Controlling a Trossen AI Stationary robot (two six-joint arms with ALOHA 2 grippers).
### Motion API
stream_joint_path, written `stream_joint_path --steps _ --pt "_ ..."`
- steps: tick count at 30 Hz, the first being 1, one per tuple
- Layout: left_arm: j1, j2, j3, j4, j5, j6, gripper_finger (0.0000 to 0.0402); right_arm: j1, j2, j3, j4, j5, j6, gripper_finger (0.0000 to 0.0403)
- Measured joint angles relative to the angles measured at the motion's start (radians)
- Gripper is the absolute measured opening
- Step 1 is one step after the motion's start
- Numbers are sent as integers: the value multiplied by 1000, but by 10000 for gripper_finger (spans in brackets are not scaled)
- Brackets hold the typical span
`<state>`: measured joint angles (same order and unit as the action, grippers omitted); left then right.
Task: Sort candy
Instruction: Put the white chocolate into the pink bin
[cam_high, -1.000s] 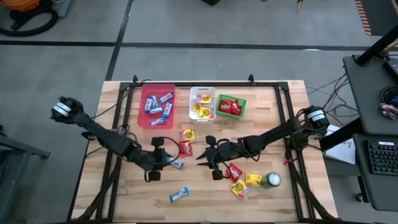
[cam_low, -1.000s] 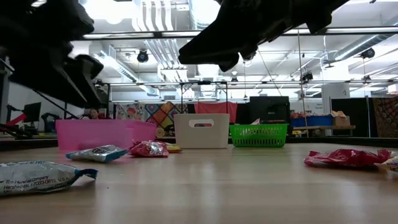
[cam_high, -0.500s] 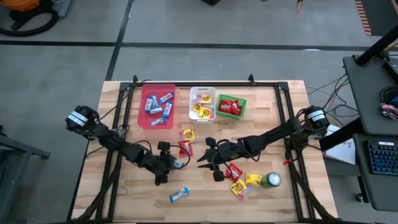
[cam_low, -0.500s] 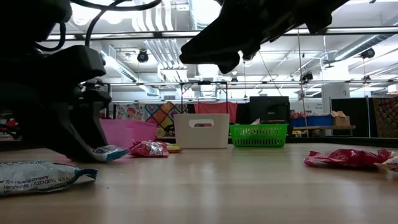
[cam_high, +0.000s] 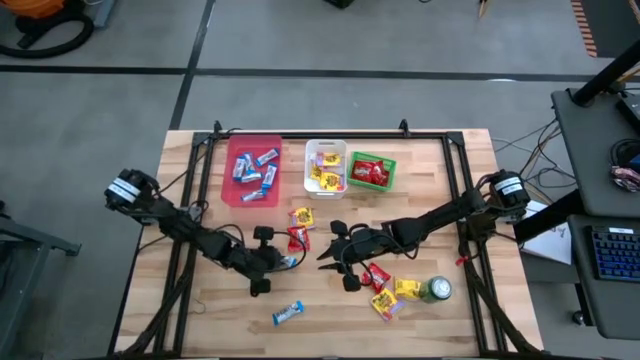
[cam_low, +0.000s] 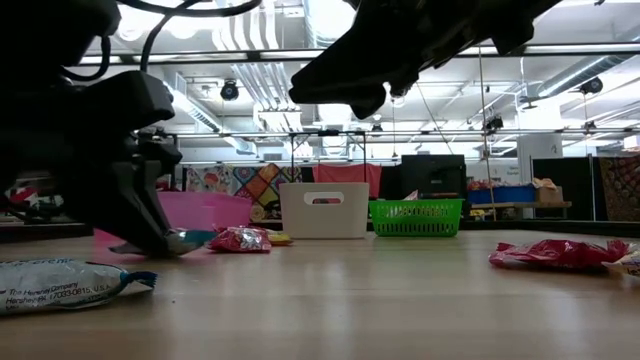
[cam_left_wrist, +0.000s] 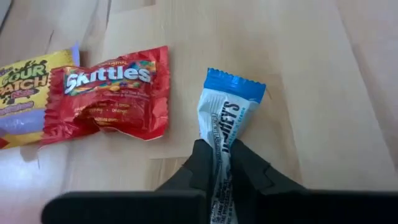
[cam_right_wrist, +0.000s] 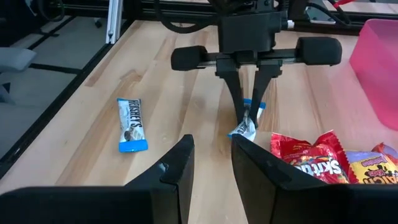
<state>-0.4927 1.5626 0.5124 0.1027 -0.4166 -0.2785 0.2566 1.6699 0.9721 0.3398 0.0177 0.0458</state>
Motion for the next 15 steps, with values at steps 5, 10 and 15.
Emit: stream_joint_path --steps 5,10,15 --pt "0 -65 9 -52 24 1 11 1 0 0 -4 0 8 98" --pt "1 -194 45 -179 -12 8 11 1 0 0 -13 0 8 98" --pt "31 -365 118 -374 -220 9 11 1 0 1 -13 0 8 98"
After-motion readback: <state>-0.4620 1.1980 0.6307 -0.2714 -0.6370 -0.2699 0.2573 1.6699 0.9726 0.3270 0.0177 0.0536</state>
